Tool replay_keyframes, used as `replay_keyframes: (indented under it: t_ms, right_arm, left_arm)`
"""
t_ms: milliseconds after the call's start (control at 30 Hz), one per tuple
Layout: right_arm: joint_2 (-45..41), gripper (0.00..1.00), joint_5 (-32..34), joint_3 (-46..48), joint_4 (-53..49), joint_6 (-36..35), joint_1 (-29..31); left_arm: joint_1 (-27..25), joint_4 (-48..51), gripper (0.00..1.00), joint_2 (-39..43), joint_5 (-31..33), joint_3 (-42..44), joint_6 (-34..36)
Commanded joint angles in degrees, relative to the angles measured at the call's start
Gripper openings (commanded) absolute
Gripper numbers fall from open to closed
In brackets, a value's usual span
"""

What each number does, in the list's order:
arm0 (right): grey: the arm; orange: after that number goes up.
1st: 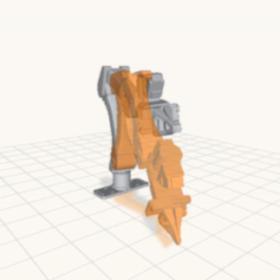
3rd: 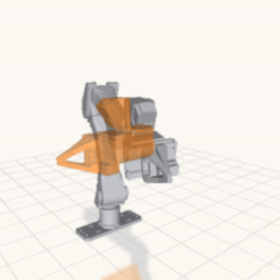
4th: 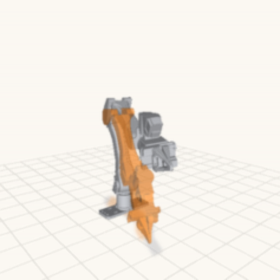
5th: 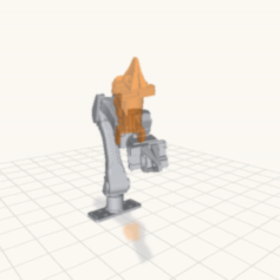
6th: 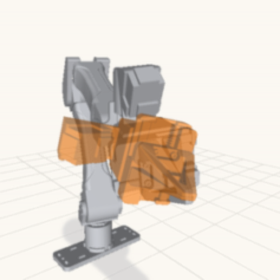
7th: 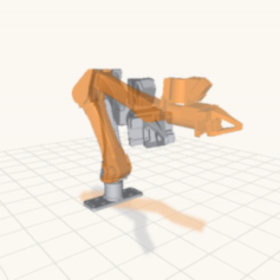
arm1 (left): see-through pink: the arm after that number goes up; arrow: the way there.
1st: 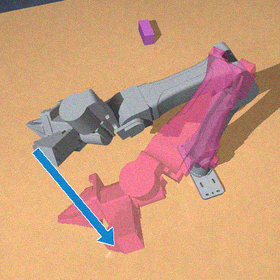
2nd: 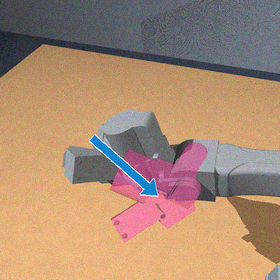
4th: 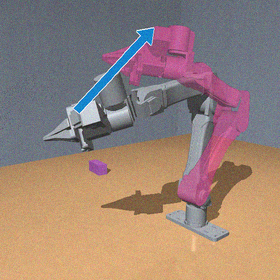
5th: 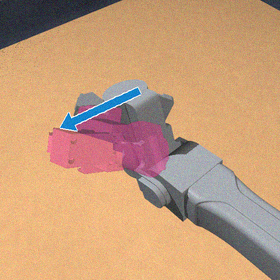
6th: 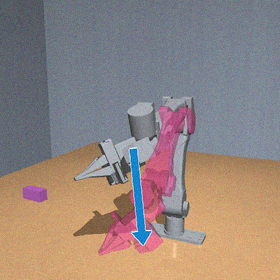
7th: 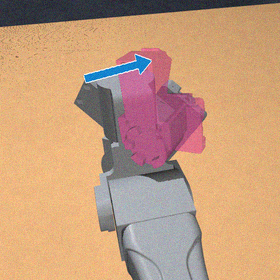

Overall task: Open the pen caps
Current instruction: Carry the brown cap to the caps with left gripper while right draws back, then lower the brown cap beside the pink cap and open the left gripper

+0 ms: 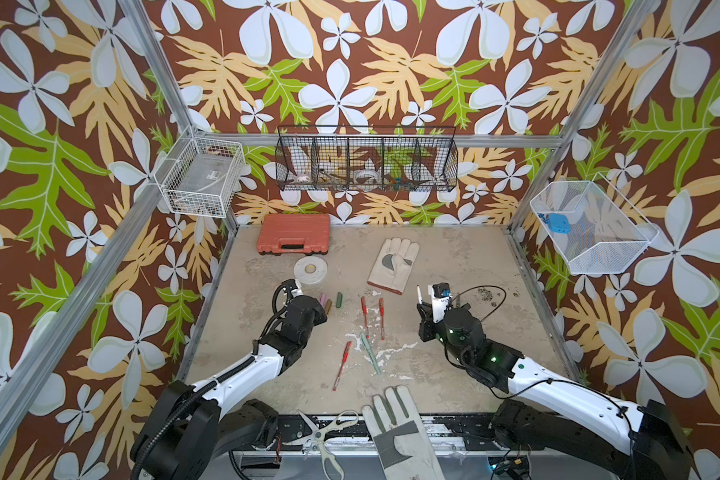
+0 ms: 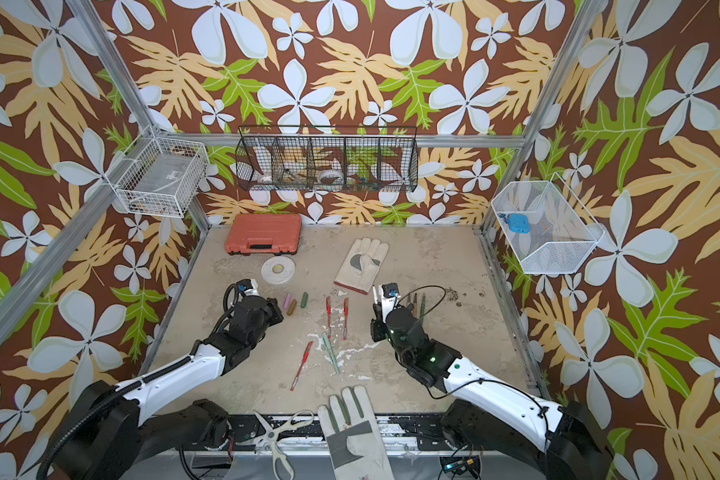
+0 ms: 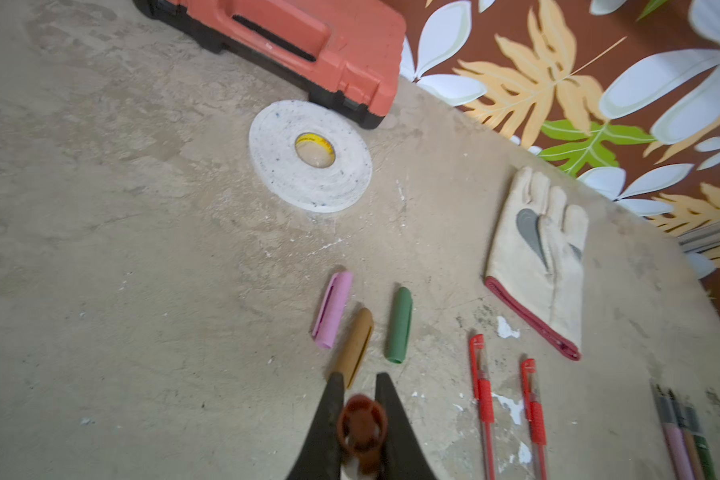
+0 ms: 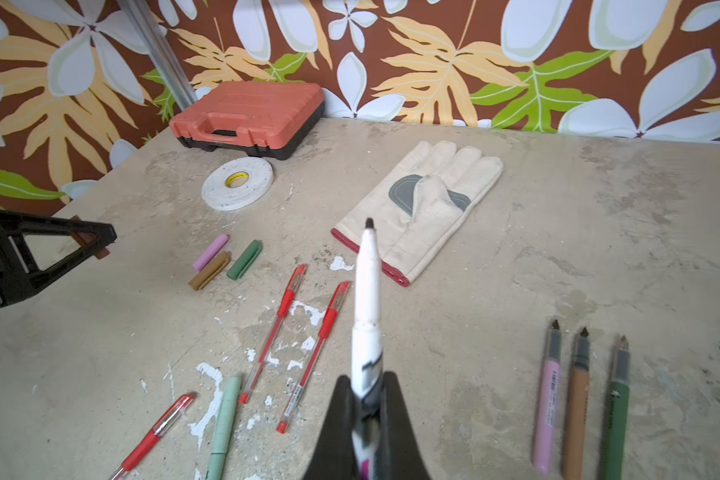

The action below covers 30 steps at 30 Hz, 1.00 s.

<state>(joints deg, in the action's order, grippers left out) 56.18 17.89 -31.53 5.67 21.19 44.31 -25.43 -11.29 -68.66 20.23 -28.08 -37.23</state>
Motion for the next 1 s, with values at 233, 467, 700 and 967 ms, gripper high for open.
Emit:
replay_keyframes:
  t_ms: [233,467,700,967]
  right_arm:
    - [-0.61,0.0,-1.24,0.46,-0.93,1.88,-2.05]
    - [-0.9,0.0,-1.12,0.82,-1.1,2.01,-2.4]
    - [-0.48,0.0,-1.5,0.9,-1.0,2.32,-3.21]
    - [-0.81,0.0,-3.19,0.9,-1.34,3.17,-4.9]
  left_arm:
    - [4.86,2.06,0.0,-11.61,-6.69,-3.45,1.32]
    - [7.5,1.26,0.0,-19.07,-13.04,-5.27,1.6]
    - [7.66,2.1,0.16,-23.4,-14.39,-7.25,2.77]
    - [7.95,2.76,0.32,-22.86,-13.14,-7.53,3.21]
